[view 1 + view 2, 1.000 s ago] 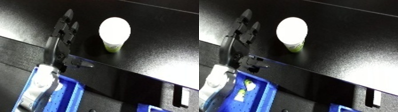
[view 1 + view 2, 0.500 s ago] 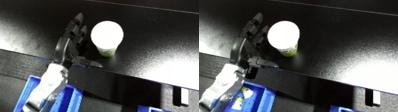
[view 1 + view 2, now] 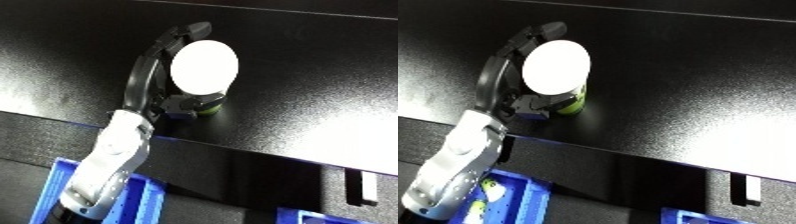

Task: Pick up the object and place it into the box

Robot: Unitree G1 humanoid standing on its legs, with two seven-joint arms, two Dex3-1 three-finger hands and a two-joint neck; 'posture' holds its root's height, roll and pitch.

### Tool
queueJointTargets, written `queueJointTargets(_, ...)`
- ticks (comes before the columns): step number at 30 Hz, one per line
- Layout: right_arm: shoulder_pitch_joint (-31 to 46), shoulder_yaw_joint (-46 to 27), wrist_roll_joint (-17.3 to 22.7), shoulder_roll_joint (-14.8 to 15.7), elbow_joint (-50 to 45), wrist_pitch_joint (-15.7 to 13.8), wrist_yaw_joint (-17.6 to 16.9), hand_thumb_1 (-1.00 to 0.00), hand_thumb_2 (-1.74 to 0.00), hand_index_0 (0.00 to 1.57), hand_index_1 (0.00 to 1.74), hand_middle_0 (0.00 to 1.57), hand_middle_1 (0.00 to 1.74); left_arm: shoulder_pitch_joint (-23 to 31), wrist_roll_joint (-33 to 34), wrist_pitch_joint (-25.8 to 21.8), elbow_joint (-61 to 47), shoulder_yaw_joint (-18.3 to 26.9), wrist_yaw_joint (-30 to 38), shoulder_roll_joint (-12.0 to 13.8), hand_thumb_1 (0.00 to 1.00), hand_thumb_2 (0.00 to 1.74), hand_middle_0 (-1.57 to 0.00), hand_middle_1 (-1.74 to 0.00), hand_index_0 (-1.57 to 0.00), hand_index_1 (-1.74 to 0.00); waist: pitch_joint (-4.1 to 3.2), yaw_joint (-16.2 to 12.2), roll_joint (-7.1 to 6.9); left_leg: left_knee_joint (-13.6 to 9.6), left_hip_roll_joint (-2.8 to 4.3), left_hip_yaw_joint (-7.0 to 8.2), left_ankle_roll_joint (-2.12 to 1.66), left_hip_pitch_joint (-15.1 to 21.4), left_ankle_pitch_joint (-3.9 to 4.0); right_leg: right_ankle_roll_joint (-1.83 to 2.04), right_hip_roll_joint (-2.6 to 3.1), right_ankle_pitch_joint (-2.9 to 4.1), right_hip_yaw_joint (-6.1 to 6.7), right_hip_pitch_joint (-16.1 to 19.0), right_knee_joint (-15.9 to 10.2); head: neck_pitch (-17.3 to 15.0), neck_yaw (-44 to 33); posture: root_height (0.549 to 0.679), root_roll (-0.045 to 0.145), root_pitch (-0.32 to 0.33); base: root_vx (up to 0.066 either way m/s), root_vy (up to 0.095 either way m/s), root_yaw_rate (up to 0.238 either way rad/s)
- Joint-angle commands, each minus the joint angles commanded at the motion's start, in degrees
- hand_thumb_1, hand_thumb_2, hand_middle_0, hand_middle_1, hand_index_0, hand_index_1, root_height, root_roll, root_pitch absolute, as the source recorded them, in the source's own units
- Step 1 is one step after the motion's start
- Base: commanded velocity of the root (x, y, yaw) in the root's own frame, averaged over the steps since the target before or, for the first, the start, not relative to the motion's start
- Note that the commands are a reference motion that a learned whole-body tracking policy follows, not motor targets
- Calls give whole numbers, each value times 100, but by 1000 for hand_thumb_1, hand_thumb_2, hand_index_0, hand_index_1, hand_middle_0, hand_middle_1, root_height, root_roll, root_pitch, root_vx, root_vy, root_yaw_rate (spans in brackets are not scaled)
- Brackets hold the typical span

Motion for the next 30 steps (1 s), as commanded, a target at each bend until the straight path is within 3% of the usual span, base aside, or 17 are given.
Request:
queueJointTargets(7, -20, 19, -25, 8, -34, -28, -31, 0, 0, 0, 0, 0, 0, -116, 20, 91, 132, -53, 67, -12, 1000, 1740, -1570, -1740, -1570, -1740, 0, -45, 2, 48, 20, -1, -6, 23, -16, -30, 7, -38, -23, 25, 43, -69, -141, 630, 25, -14, 7, -7, -29)
queueJointTargets(10, -14, 12, -64, 6, -38, -7, -34, 0, 0, 0, 0, 0, 0, -94, -134, 194, 225, -42, 137, -24, 1000, 1740, -1570, -1740, -1570, -1740, 0, -53, 9, 53, 18, -16, -7, 49, -15, -48, 8, -64, -35, 51, 68, -73, -197, 630, 26, -18, 12, 6, 4)
queueJointTargets(15, 4, -18, -129, -7, -36, 11, -54, 0, 0, 0, 0, 0, 0, 176, -1887, 646, 288, 121, -183, -256, 1000, 1740, -1570, -1740, -1570, -1740, 0, -45, 58, -32, 5, -68, -20, 113, 41, -72, -4, -103, -49, 107, 77, -11, -285, 632, 30, -22, 2, 14, 66)
queueJointTargets(18, -1, -46, -88, 3, -44, 14, -83, 0, 0, 0, 0, 0, 0, 360, -2511, 533, 173, 222, -384, -353, 1000, 1740, -1570, -1740, -1570, -1740, 0, -14, 94, -72, -12, -97, -29, 120, 65, -94, -20, -123, -57, 108, 80, 36, -303, 632, 34, -20, -21, 21, 86)
queueJointTargets(23, 89, -120, 32, 21, -84, 7, -74, 0, 0, 0, 0, 0, 0, 819, -2580, 32, -252, 585, -268, -335, 1000, 1740, -1570, -1740, -1570, -1740, 0, 113, 172, -221, -59, -187, -62, 156, 144, -131, -61, -156, -93, 137, 49, 104, -337, 634, 40, -16, -26, 15, 128)
queueJointTargets(30, 331, -290, 125, 11, -89, -129, -43, 0, 0, 0, 0, 0, 0, 1651, -2363, -594, -845, 1423, -39, -20, 1000, 1740, -1570, -1740, -1570, -1740, 0, 421, 276, -540, -165, -334, -119, 231, 325, -143, -140, -158, -244, 256, -99, 272, -8, 637, 50, -10, -25, -10, 195)
